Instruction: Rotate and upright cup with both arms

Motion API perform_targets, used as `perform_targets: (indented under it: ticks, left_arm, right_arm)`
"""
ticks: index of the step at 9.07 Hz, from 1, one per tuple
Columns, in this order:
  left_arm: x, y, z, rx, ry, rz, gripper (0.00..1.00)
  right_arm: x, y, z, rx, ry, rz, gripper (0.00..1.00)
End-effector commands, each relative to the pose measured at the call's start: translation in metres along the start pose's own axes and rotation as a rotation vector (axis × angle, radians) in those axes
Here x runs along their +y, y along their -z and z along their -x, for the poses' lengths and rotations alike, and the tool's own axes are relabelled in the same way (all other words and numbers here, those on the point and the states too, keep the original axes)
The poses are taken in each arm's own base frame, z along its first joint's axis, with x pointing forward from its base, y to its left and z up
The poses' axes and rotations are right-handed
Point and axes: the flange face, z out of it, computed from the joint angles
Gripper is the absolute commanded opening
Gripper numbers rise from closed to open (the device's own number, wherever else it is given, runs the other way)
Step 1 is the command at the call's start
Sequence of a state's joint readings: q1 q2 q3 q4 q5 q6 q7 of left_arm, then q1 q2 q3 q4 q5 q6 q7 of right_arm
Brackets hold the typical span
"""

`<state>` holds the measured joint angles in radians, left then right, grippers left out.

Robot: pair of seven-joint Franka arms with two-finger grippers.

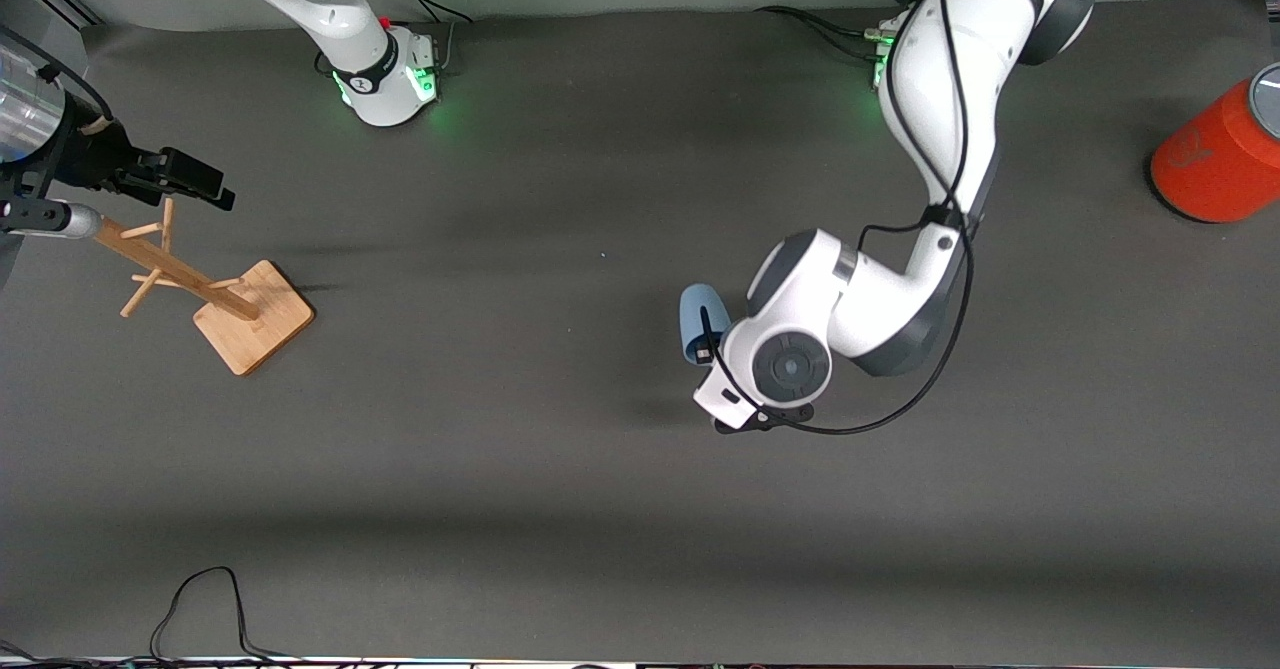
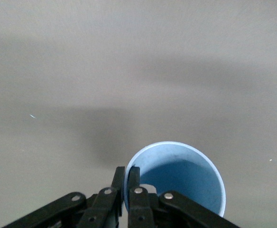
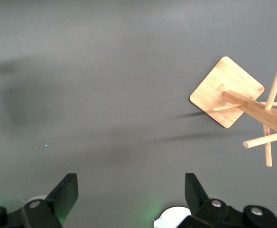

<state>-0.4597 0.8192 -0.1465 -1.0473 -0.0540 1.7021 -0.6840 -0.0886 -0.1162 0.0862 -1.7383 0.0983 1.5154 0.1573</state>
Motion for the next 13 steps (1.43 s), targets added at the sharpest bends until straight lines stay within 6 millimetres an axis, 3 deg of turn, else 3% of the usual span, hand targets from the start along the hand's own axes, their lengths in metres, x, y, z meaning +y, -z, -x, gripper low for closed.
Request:
perform_targets:
  ticks: [1,4,5,9,12,13]
  left_arm:
    - [0.035,0.030,0.038,0.272,-0.073,0.014,0.00]
    - [0.028,-0.036,0.107,0.589,-0.084,0.038,0.00]
    - [0.039,-0.060,0.133,0.658,-0.110,-0.021,0.00]
    - [0.062,-0.126,0.183,0.901,-0.064,-0.029,0.00]
    - [0.069,-0.164,0.198,0.979,-0.039,-0.040,0.00]
    - [0.068,-0.167,0.197,0.981,-0.032,-0.046,0.09]
  right_arm:
    - [0.008,0.004,-0.021,-0.010,0.014,0.006,1.00]
    - [0.016,-0.003,-0.027,-0.026,-0.004,0.011,1.00]
    - [0.016,-0.002,-0.027,-0.023,-0.001,0.011,1.00]
    - [0.012,-0.002,-0.025,-0.015,0.111,0.005,1.00]
    - [0.005,0.001,-0.027,-0.006,0.126,-0.003,1.00]
    - [-0.005,0.002,-0.029,-0.003,0.131,0.000,1.00]
